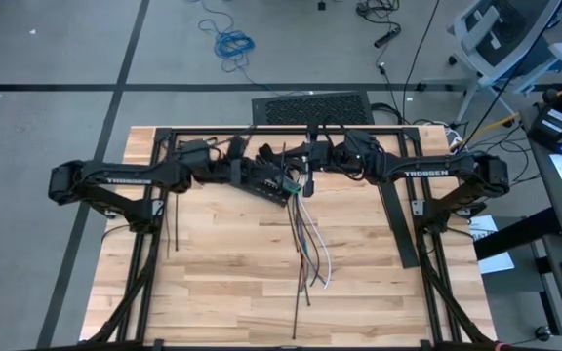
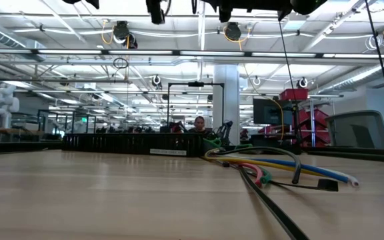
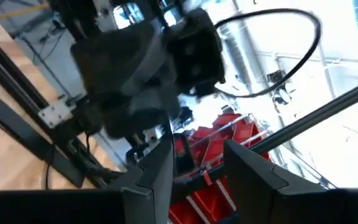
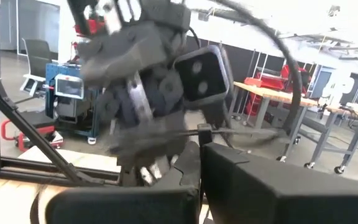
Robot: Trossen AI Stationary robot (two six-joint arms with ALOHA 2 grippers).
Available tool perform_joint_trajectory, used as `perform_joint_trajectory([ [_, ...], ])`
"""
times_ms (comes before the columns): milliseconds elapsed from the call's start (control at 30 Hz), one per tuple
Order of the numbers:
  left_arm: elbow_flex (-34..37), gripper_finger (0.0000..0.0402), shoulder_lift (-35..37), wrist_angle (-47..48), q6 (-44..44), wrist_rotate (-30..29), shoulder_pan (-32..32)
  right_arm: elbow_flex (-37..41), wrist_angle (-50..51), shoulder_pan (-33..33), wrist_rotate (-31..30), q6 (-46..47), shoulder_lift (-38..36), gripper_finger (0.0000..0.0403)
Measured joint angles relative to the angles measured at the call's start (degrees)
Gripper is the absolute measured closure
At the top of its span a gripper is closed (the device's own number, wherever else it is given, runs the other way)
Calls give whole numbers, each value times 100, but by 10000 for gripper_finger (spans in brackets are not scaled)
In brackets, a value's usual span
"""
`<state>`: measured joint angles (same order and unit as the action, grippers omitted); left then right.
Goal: Ziptie cables
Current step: Insert the black zip tie into the lock head
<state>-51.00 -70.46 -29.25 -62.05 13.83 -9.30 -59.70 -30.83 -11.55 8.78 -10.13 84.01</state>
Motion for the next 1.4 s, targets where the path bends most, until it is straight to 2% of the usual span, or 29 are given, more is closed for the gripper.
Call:
perform_joint_trajectory([
  [200, 2, 264, 304, 919, 713, -66, -63, 6, 7, -1, 2, 2, 2, 403],
  [333, 2, 264, 450, 1071, 806, -211, -113, 6, 0, 0, 9, 2, 2, 403],
  [500, 2, 264, 674, 1651, 1455, -316, -280, 6, 95, 4, 97, 334, 1, 403],
  [767, 2, 264, 842, 1176, 1478, -419, -640, 8, 439, 324, 494, 1123, 0, 403],
  [867, 2, 264, 797, 1112, 1247, -386, -644, 8, 429, 448, 508, 1272, -2, 403],
  [1033, 2, 264, 529, 958, 493, 231, -474, 8, 191, 570, 489, 1399, 2, 403],
  [1400, 2, 264, 26, -135, -450, 259, -252, 10, 173, 684, 482, 1394, 15, 403],
])
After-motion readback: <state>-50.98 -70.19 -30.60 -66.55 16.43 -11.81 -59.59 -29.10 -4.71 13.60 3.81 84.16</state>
